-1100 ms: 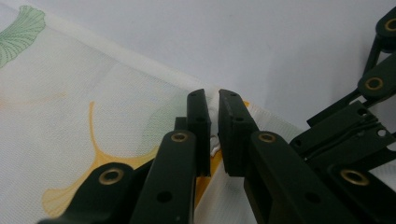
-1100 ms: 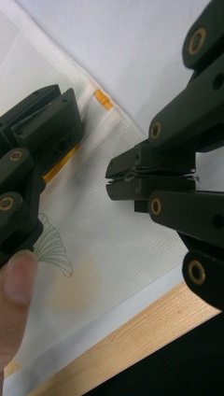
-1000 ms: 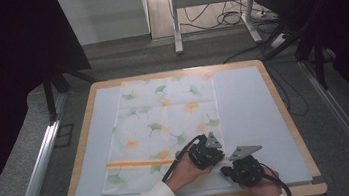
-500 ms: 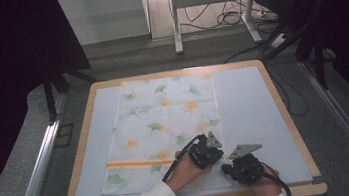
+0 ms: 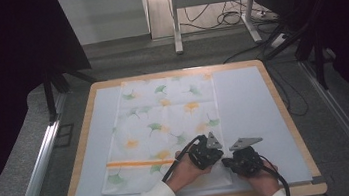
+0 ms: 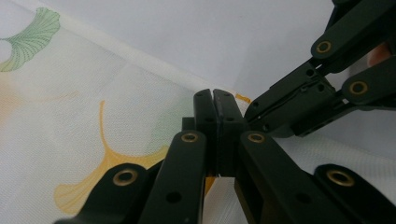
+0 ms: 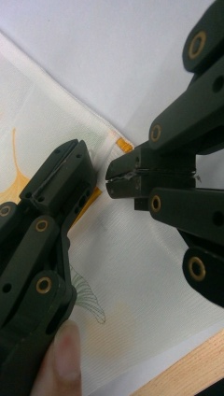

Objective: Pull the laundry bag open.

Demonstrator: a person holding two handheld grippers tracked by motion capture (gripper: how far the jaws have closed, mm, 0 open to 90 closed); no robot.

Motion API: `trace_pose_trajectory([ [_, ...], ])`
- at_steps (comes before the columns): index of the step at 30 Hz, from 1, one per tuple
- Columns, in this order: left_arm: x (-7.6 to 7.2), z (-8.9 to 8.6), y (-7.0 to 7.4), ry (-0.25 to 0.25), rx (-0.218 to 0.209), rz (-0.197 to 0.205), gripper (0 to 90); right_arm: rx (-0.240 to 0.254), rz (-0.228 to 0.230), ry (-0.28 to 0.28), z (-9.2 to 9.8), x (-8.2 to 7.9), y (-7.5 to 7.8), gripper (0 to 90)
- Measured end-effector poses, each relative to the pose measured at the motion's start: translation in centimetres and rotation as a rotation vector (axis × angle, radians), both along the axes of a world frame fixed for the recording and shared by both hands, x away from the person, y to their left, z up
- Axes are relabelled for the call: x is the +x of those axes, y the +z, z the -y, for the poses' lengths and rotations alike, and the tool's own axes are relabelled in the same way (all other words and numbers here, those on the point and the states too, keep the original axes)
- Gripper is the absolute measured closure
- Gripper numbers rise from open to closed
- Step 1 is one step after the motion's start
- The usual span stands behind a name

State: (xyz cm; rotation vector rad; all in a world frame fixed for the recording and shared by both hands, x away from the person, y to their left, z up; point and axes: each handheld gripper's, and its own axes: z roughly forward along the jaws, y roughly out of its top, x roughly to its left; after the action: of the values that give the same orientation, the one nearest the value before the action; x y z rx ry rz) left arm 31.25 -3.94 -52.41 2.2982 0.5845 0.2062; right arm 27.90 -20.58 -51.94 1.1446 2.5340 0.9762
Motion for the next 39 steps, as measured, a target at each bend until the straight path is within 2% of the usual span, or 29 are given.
trace_pose_trajectory([
  [12,-0.13,-0.04,0.16,-0.007,0.030,0.009,90.0,0.023,-0.033,-0.020,0.14,0.24,-0.02,88.9],
  [28,-0.18,-0.41,0.41,-0.014,0.046,0.006,90.0,0.034,-0.041,-0.018,0.27,0.35,-0.07,89.0],
  [39,-0.10,-0.79,0.47,-0.007,0.074,0.000,90.0,0.044,-0.052,-0.019,0.38,0.48,-0.09,89.1],
])
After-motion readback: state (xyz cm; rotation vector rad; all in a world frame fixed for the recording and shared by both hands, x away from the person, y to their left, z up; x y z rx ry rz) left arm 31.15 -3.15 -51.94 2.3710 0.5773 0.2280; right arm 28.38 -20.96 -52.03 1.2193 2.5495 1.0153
